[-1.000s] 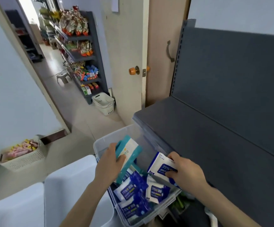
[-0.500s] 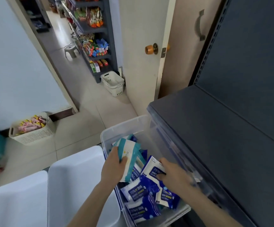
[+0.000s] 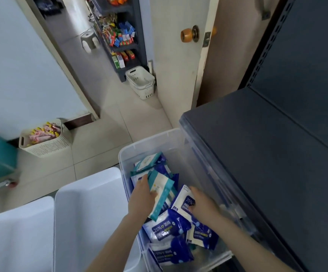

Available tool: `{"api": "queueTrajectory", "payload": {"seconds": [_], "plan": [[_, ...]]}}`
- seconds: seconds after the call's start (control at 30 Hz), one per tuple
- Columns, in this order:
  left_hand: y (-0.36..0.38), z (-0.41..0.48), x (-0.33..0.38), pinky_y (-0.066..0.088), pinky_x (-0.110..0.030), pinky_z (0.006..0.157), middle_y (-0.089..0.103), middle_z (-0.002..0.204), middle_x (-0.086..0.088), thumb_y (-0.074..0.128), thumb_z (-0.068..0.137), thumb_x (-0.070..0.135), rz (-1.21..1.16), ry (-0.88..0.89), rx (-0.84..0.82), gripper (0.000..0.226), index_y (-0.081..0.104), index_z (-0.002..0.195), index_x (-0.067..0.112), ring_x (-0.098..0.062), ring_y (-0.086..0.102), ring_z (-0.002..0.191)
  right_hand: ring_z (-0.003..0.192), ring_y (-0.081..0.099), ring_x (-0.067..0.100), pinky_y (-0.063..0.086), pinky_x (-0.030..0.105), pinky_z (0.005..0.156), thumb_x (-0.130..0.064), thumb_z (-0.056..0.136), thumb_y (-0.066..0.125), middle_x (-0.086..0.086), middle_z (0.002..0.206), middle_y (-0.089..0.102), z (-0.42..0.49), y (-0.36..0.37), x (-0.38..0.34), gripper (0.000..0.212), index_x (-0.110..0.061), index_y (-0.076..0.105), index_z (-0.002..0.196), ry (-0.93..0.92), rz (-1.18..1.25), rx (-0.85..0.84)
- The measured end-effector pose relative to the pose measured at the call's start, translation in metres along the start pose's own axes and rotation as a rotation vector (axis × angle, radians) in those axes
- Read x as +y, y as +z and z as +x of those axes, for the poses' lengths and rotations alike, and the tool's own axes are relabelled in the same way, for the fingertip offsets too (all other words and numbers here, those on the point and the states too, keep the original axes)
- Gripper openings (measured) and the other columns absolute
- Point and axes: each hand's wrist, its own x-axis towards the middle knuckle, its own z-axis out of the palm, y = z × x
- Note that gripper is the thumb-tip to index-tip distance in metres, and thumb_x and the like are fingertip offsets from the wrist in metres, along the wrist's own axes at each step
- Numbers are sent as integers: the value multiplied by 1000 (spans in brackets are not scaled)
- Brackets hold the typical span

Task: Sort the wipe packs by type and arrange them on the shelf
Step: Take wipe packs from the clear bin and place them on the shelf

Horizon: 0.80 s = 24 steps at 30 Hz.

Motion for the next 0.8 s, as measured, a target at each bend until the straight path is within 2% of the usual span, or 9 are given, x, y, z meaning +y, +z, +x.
{"api": "queueTrajectory", "payload": {"seconds": [0.13,0.23,0.3,0.4,0.53,0.63,0.7,0.73,0.8], "plan": [[-5,0,3,48,-36,88,48,132,-7,58,92,23,101,-30,-39,56,29,140,14,-25,52,118,101,56,14,49,30,86,-10,85,59,-4,116,56,-7,-2,-1,37,-27,47,116,-33,-56,34],[-13,-7,5,45,-34,97,41,140,-4,63,89,25,183,48,19,64,29,142,17,-23,42,128,125,44,15,37,27,103,-13,92,54,-2,141,42,-20,-8,-5,53,-20,36,141,-52,-76,79],[-20,-15,9,44,-33,98,39,143,-2,59,90,27,197,121,27,60,31,143,20,-21,41,129,133,36,14,28,23,108,-18,95,51,-4,148,35,-33,-14,-8,57,-21,28,147,-88,-90,128],[-33,-29,22,43,-30,98,43,143,6,51,95,32,211,229,1,49,37,142,29,-16,45,128,132,35,10,27,19,106,-25,97,50,-7,147,37,-58,-23,-11,53,-25,31,146,-138,-92,216],[-48,-46,59,48,-31,91,54,130,10,48,97,35,274,436,-6,36,47,133,34,-13,54,116,126,42,8,33,17,100,-27,94,52,-12,137,49,-101,-43,-13,48,-27,41,140,-169,-104,423],[-52,-62,96,51,-34,81,60,118,7,49,96,36,357,602,19,28,54,123,29,-15,58,105,117,53,13,42,22,92,-24,89,58,-10,126,59,-138,-59,-2,42,-23,54,131,-105,-167,556],[-47,-77,122,50,-33,81,61,119,6,49,96,37,410,725,21,32,53,126,28,-16,59,105,105,61,19,48,25,83,-24,82,64,-6,114,65,-168,-69,17,39,-20,64,121,-42,-184,668],[-45,-83,132,49,-32,82,61,121,7,48,96,39,420,772,23,35,51,130,29,-16,59,107,104,62,21,50,27,83,-25,80,66,-5,114,66,-180,-74,25,40,-20,64,120,-16,-194,698],[-40,-97,152,48,-29,84,59,125,10,48,96,41,414,859,21,40,47,135,32,-13,58,109,117,55,18,47,29,92,-30,85,63,-8,126,59,-207,-84,37,46,-23,56,130,73,-230,727]]}}
